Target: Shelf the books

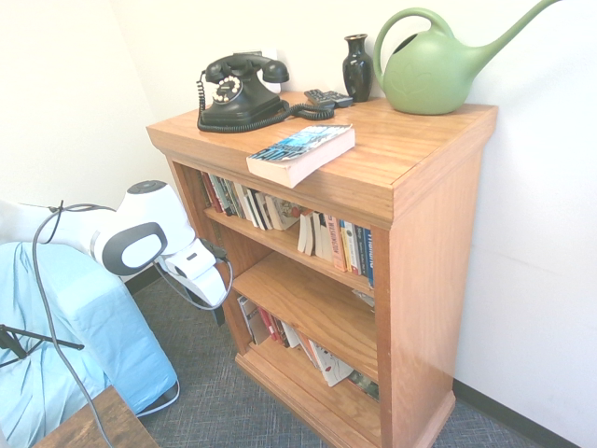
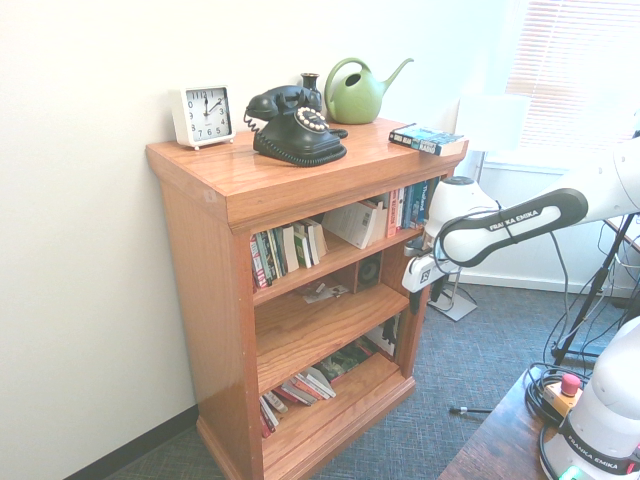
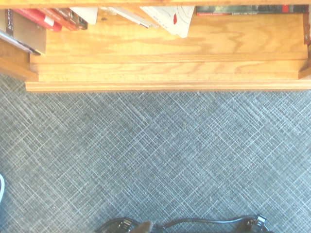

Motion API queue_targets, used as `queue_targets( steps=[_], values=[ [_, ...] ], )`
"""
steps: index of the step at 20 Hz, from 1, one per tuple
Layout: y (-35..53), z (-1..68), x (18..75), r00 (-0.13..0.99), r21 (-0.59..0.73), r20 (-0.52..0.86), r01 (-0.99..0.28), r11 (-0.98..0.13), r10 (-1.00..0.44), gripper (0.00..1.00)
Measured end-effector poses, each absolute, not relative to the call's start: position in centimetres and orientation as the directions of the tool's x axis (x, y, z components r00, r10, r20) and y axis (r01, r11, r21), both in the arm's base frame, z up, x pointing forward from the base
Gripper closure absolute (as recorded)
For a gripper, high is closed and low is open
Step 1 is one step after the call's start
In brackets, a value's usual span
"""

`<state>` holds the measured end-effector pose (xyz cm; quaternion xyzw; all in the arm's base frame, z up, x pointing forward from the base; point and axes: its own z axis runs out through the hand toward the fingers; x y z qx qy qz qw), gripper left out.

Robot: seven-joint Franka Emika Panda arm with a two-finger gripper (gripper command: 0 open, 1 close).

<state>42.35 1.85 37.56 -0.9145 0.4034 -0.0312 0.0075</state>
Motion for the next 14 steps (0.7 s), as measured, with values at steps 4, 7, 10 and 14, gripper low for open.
queue_targets(
  steps=[4,7,10,14],
  values=[
    [1.8,37.5,42.3,0.675,-0.027,0.057,-0.735,-0.677,-0.735,0.0],
    [1.1,38.0,42.3,0.664,-0.013,0.094,-0.744,-0.668,-0.741,0.0],
    [-0.6,39.5,42.1,0.638,0.012,0.181,-0.762,-0.648,-0.748,0.0],
    [-2.9,42.8,41.0,0.598,0.042,0.321,-0.783,-0.62,-0.734,0.0]
  ],
)
